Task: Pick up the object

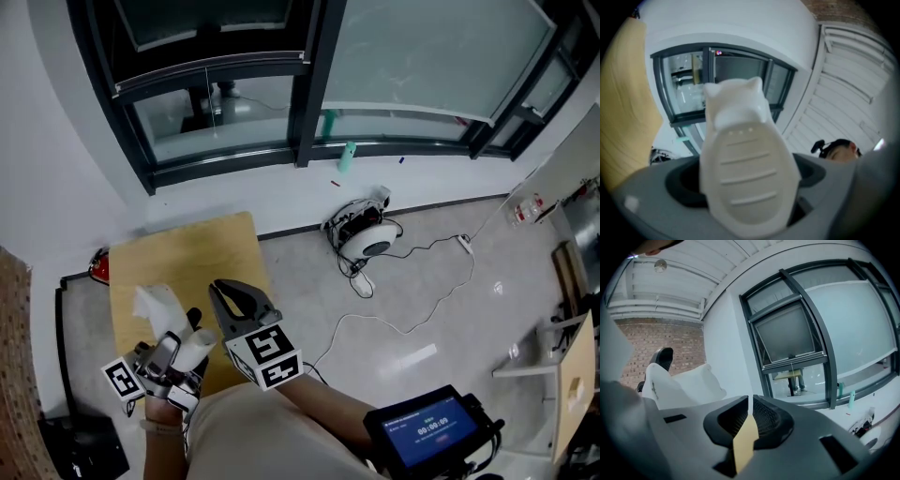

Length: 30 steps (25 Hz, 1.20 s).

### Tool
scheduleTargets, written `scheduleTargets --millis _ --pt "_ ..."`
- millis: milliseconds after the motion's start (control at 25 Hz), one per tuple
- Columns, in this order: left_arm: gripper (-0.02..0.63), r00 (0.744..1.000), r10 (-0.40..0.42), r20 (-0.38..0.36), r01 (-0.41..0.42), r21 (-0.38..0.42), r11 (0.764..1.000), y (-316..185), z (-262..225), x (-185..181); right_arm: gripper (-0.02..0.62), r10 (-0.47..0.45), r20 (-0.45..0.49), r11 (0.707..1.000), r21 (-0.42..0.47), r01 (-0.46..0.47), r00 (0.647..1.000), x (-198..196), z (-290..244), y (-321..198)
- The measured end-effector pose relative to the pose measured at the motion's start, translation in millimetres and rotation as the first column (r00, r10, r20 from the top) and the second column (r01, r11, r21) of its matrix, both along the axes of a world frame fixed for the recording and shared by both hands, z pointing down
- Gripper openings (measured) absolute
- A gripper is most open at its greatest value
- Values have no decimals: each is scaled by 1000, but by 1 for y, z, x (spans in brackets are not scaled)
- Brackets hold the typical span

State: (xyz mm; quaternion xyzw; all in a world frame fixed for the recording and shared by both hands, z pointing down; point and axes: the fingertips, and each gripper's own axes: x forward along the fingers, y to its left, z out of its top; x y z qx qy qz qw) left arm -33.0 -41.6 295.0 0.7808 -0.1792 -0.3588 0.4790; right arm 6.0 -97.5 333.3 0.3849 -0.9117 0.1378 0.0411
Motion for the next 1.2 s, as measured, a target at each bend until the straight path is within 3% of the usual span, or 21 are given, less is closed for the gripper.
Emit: scheduleTargets --millis 280,520,1200 --pt "538 1000 17 -23 -18 -9 1000 -3 -1 5 29 6 -34 998 68 -4 999 0 -8 2" --pt "538 997 20 -76 -23 -31 999 -4 3 1 29 17 -46 997 75 -13 999 4 -6 2" --pt "538 996 17 -83 -22 -54 998 1 13 -1 29 22 -85 995 95 -14 996 7 -2 4"
